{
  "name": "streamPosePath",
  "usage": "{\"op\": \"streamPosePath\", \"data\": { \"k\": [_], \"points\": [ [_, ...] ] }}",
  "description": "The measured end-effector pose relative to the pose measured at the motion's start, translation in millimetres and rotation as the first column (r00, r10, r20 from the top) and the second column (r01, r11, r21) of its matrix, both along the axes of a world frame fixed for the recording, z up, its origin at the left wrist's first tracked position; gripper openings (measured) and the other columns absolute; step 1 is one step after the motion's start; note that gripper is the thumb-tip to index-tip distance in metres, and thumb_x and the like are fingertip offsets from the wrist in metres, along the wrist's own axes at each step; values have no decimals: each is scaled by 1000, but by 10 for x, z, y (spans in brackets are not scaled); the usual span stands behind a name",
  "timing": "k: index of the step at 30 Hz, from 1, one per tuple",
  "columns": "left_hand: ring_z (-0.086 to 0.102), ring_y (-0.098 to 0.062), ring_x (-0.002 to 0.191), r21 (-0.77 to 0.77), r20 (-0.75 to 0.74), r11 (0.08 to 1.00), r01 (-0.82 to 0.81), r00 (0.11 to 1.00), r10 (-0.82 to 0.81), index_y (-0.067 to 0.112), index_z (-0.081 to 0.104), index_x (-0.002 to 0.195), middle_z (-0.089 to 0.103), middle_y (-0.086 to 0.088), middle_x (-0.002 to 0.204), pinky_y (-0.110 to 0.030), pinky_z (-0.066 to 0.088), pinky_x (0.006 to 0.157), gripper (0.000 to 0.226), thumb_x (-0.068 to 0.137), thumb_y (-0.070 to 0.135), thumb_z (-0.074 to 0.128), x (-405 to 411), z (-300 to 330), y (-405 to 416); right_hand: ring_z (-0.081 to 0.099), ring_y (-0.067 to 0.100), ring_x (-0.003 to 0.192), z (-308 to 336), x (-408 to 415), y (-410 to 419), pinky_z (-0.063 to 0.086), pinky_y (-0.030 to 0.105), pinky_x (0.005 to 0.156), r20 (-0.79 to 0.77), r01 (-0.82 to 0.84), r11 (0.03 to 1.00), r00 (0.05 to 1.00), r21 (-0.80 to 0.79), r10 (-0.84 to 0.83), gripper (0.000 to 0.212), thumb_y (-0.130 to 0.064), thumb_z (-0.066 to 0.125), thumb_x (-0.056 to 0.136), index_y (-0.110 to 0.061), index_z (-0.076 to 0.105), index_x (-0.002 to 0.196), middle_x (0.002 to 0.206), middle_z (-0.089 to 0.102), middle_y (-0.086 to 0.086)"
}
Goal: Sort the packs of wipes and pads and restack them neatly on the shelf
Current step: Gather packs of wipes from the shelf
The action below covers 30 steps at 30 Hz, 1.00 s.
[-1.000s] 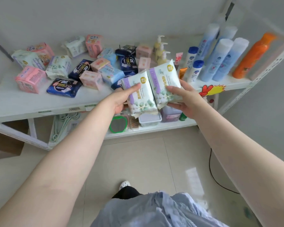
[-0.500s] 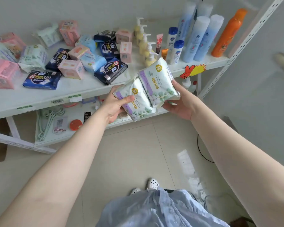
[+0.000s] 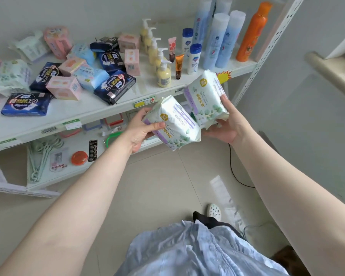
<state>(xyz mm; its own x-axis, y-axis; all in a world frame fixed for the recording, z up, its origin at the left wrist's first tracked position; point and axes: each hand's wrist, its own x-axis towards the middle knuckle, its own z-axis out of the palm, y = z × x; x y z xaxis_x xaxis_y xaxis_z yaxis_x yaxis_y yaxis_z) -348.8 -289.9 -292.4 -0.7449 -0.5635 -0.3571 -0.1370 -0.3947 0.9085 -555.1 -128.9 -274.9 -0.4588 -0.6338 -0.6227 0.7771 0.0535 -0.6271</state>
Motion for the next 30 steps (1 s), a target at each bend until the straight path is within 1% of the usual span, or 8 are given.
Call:
{"op": "streamPosePath", "data": {
  "k": [2,5,9,14,19,22,28,30],
  "points": [
    [64,-22,87,-37,33,998,41,999,-40,20,51,106,65,-7,104,-20,53,53,49,68,-2,75,-221,-35,97,68,37,104,-8,-152,33,52,61,83,12,26,999,1000,28,-26,72,-45,83,68,-20,57,129,127,62,15],
    [63,-21,91,-38,37,995,92,995,-91,17,50,105,64,-6,105,-26,59,66,46,74,-12,67,-601,-181,232,68,35,105,-28,-455,132,55,54,81,26,24,997,999,67,-26,69,-42,81,69,-21,55,130,130,56,14],
    [65,-18,94,70,31,994,87,995,-90,17,53,108,62,-7,110,-30,60,69,46,75,-14,65,-1197,-345,492,70,29,100,-35,-962,373,59,41,79,-8,43,991,999,131,-42,30,-38,68,85,-19,63,107,109,67,10],
    [70,-15,88,189,64,979,75,994,-89,12,59,112,71,-4,105,-31,58,65,86,40,44,94,-1985,-438,880,70,27,97,-184,-1517,685,59,39,77,-12,77,981,997,179,-76,21,-37,66,87,-20,64,99,96,72,7],
    [67,-20,87,179,178,984,27,982,-59,8,58,115,71,-7,98,-37,55,78,54,70,34,73,-2529,-598,1114,73,25,91,-417,-1969,921,61,38,71,17,99,983,995,157,-103,26,-35,67,87,-19,63,108,104,73,7],
    [63,-14,76,103,254,995,1,967,-27,19,57,104,69,0,89,-27,48,67,37,74,37,70,-2727,-699,1123,73,26,91,-597,-2209,982,59,40,82,4,106,988,994,116,-108,32,-32,64,91,-15,61,117,101,75,7],
    [67,-19,84,174,346,985,-7,937,-54,15,59,121,73,-4,101,-33,49,79,54,75,42,70,-2942,-1271,949,72,23,96,-1185,-2769,980,55,40,91,-84,141,958,989,249,-123,37,-33,68,87,-14,61,117,106,74,6],
    [68,-18,84,216,363,976,-9,929,-71,15,59,121,73,-3,99,-38,50,89,40,85,32,66,-3010,-1612,919,72,22,95,-1497,-2918,920,56,37,87,-121,107,934,990,340,-69,61,-43,77,73,-15,58,124,108,74,4]
  ]
}}
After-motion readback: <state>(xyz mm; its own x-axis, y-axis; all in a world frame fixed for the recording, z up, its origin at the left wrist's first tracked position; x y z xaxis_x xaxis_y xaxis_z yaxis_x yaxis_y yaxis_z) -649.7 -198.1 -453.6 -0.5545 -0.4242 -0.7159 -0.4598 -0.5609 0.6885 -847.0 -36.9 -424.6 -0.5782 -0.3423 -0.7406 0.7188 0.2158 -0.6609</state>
